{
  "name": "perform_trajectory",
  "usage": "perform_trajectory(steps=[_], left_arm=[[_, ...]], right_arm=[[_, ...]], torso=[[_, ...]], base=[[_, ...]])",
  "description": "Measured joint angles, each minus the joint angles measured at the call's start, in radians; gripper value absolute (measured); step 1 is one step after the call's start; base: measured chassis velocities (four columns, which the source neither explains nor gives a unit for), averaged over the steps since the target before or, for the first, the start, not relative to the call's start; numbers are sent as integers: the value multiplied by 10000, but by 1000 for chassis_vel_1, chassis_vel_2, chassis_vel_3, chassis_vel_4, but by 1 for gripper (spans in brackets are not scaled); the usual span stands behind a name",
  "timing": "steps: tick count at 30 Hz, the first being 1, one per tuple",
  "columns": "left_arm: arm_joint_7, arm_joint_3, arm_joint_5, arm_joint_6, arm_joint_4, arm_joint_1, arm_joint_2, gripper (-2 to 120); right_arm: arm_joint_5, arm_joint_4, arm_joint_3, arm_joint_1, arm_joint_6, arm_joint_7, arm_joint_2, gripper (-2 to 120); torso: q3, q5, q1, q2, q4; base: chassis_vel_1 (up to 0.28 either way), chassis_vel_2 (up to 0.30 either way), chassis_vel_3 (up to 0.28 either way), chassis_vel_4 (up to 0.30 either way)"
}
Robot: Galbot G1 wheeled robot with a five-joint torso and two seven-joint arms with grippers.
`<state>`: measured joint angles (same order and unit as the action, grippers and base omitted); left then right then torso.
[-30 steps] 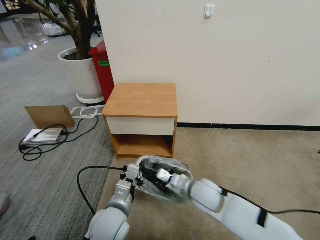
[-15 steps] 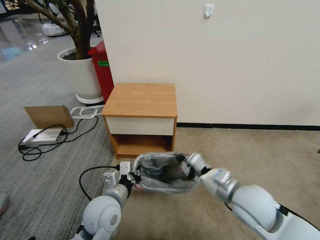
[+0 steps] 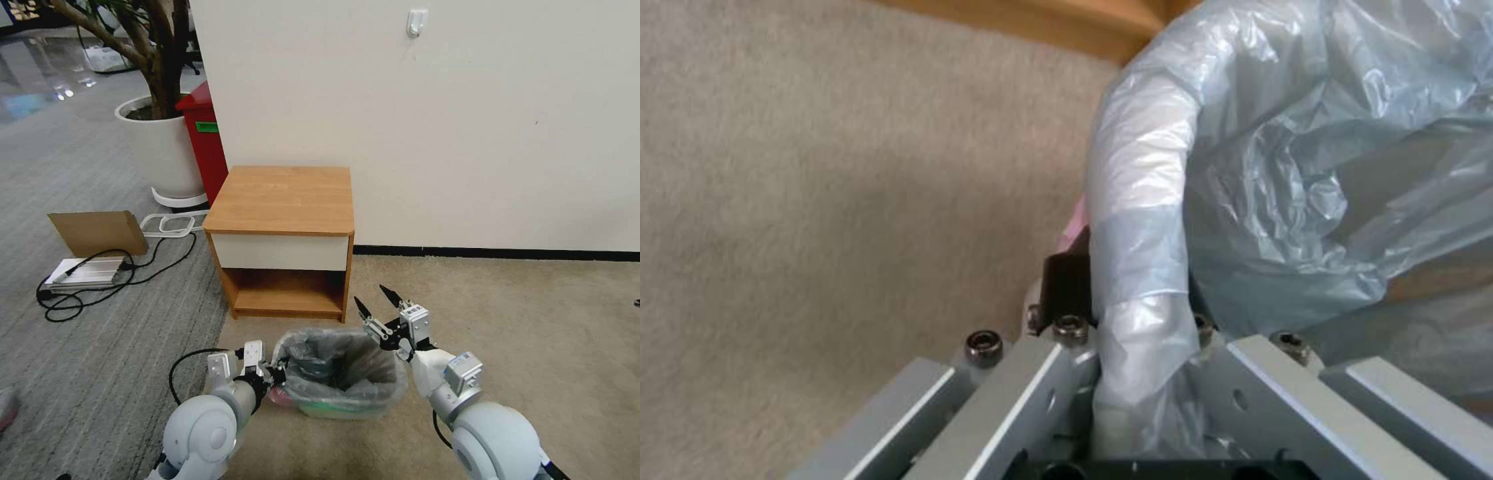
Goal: Pick up the garbage bag from the table and place it over the trash can.
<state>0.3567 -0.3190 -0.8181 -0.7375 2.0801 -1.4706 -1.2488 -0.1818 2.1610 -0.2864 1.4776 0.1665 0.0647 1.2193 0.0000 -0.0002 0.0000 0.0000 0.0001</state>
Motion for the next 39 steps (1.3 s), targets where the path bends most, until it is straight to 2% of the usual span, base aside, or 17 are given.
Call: perform_trajectory(steps=[3,4,6,9,11,13,14,17,21,27,28,30,31,32,35,37,39], left_arm=[[-72,-4,64,-28,-86,-6,43,3],[-131,-2,76,-28,-97,-6,58,3],[-165,21,97,-27,-97,-6,64,3],[-212,82,160,-4,-80,17,37,16],[-214,89,187,8,-72,19,15,19],[-214,87,314,84,-48,-19,-53,31],[-214,87,314,84,-48,-19,-53,31],[-212,38,386,170,-37,-106,-112,45],[-206,0,424,210,-50,-133,-134,55],[-375,-32,840,471,11,-223,-77,82],[-375,-32,840,471,11,-223,-77,82],[-787,-97,1691,1037,180,-326,-48,92],[-787,-97,1691,1037,180,-326,-48,92],[-1010,-188,2160,1376,275,-388,-32,97],[-1390,-662,2683,2075,599,-480,93,99],[-1468,-787,2813,2342,662,-492,156,100],[-1696,-1111,3889,3681,514,-556,279,100]], right_arm=[[24,-109,30,-38,-49,17,157,89],[39,-146,58,-55,-61,32,229,96],[43,-167,71,-70,-66,36,257,99],[44,-209,84,-110,-68,64,271,100],[44,-215,82,-119,-68,67,264,100],[34,-233,66,-144,-68,69,215,100],[34,-233,66,-144,-68,69,215,100],[18,-245,58,-166,-80,69,194,100],[13,-252,88,-183,-84,69,199,100],[12,-273,136,-176,-113,69,227,100],[12,-273,136,-176,-113,69,227,100],[19,-289,-37,-112,-159,-54,347,100],[19,-289,-37,-112,-159,-54,347,100],[92,-279,-216,-18,-59,-390,506,100],[21,-208,-727,487,167,-1279,907,100],[1,-209,-815,648,150,-1374,970,100],[70,-308,-1073,1100,-85,-1590,1184,100]], torso=[[0,1,0,0,0],[0,2,0,0,0],[0,1,0,0,0],[0,1,0,1,-1],[0,1,0,0,-2],[0,1,0,0,-2],[0,1,0,0,-2],[0,2,0,0,-2],[0,2,0,0,-2],[1,1,0,0,-1],[1,1,0,0,-1],[0,2,0,0,0],[0,2,0,0,0],[1,1,0,0,1],[0,0,0,0,-1],[0,2,0,0,-1],[0,2,0,0,-3]], base=[[0,0,0,0],[0,0,0,0],[0,0,0,0],[0,0,0,0],[0,0,0,0],[0,0,0,0],[0,0,0,0],[0,0,0,0],[0,0,0,0],[0,0,0,0],[0,0,0,0],[0,0,0,0],[0,0,0,0],[0,0,0,0],[0,0,0,0],[0,0,0,0],[0,0,0,0]])
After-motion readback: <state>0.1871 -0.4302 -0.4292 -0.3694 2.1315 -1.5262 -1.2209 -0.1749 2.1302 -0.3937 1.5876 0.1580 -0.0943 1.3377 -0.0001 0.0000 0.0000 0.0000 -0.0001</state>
